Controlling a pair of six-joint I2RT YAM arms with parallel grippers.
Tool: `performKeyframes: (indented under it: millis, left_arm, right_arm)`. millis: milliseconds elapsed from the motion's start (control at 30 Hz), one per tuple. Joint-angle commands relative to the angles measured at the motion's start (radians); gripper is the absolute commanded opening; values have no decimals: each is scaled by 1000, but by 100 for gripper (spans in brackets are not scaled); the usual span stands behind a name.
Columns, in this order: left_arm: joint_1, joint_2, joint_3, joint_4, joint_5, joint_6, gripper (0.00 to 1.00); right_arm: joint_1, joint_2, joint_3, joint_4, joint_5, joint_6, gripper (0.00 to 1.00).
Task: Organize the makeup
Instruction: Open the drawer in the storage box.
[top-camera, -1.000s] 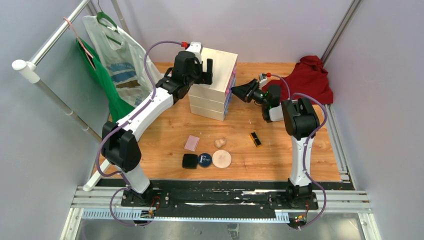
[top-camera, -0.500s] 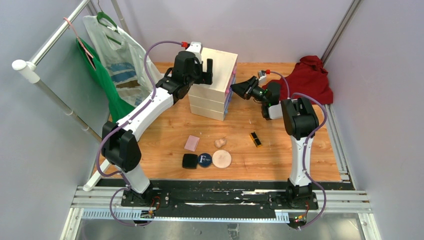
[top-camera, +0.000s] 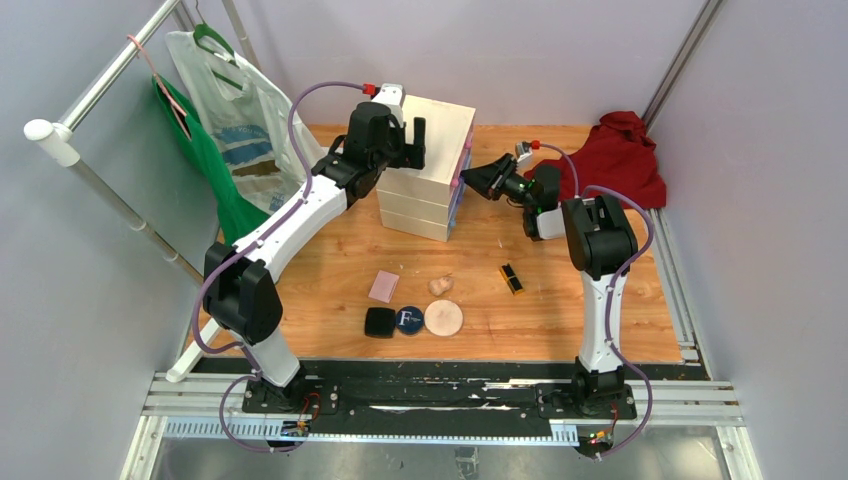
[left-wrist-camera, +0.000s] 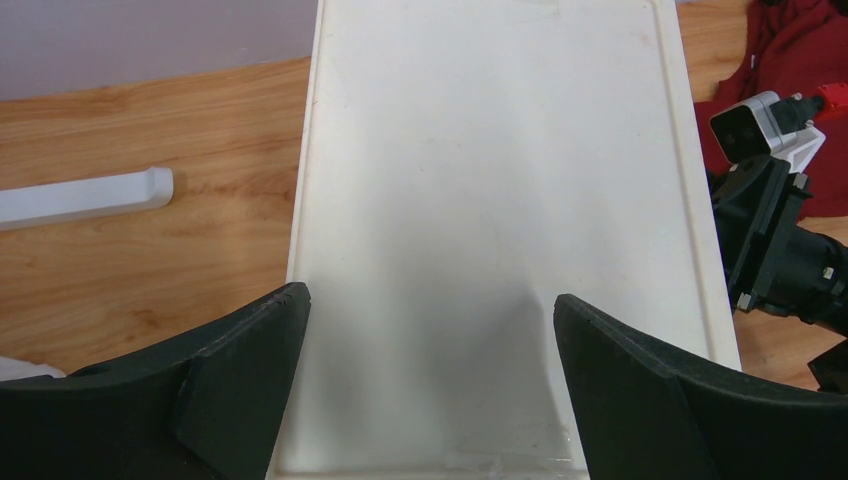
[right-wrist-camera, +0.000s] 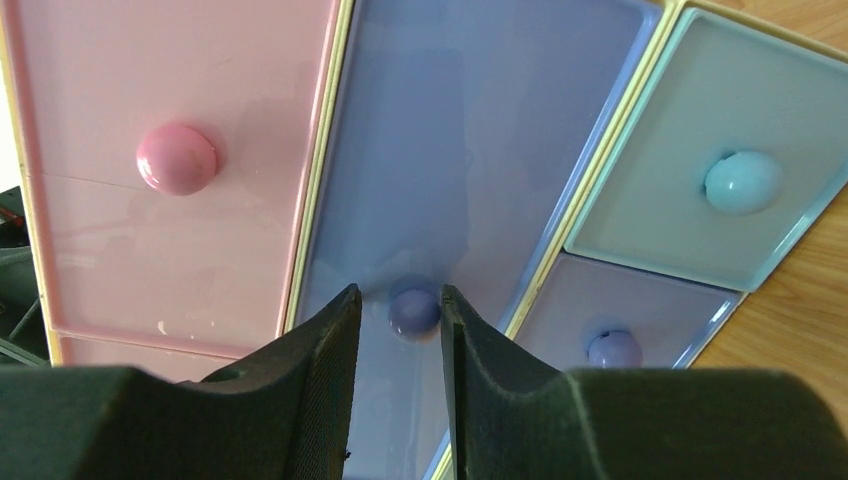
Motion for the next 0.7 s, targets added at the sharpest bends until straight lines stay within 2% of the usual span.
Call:
performKeyframes:
  millis: [0, 300, 500, 667]
  left_arm:
    - [-2, 41, -21, -67, -8, -7, 98]
    - [-1, 43, -22, -67, -9, -7, 98]
    - [-1, 47, -24, -64, -6, -10, 98]
    - [-1, 47, -24, -63, -7, -10, 98]
  right_arm:
    - [22, 2, -21, 41, -25, -12, 35]
    - [23, 14, -19, 50, -28, -8, 34]
    - [23, 16, -11, 49, -32, -5, 27]
    - [27, 18, -14, 49, -33, -6, 26]
